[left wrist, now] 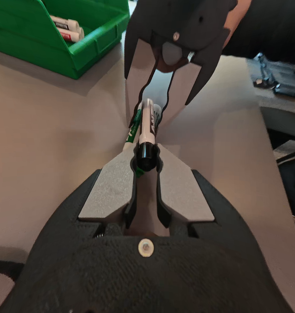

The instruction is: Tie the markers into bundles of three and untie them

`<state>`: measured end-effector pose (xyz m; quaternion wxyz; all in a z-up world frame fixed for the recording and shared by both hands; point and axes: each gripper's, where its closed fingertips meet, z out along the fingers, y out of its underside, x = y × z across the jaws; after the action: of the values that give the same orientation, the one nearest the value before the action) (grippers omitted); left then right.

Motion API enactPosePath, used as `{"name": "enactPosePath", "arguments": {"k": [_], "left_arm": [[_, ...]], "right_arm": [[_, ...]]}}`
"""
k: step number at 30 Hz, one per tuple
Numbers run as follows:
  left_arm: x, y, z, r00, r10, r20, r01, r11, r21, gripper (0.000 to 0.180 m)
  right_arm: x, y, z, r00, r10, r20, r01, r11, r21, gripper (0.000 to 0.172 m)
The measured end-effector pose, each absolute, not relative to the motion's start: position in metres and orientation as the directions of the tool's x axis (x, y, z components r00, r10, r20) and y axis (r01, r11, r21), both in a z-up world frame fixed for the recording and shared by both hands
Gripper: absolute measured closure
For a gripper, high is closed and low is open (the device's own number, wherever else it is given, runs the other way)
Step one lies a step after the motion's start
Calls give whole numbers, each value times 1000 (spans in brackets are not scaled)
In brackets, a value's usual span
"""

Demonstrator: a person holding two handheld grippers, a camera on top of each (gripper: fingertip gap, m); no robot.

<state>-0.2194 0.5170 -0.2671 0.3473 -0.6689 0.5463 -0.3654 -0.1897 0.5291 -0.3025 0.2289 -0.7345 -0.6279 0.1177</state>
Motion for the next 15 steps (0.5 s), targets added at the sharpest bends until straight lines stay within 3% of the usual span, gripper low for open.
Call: {"name": "enactPosePath", "arguments": {"k": [6,15], "left_arm": [[-215,522,-289,185,-980,69,-591,-167,-789,163],[-218,529,-281,213,-973,90,-544,-195,-816,154]], "right_arm": [[-193,529,-302,211,973,92,823,-126,-554,136],[-193,530,-302,237,969,69,767,-143,-625,137]]}}
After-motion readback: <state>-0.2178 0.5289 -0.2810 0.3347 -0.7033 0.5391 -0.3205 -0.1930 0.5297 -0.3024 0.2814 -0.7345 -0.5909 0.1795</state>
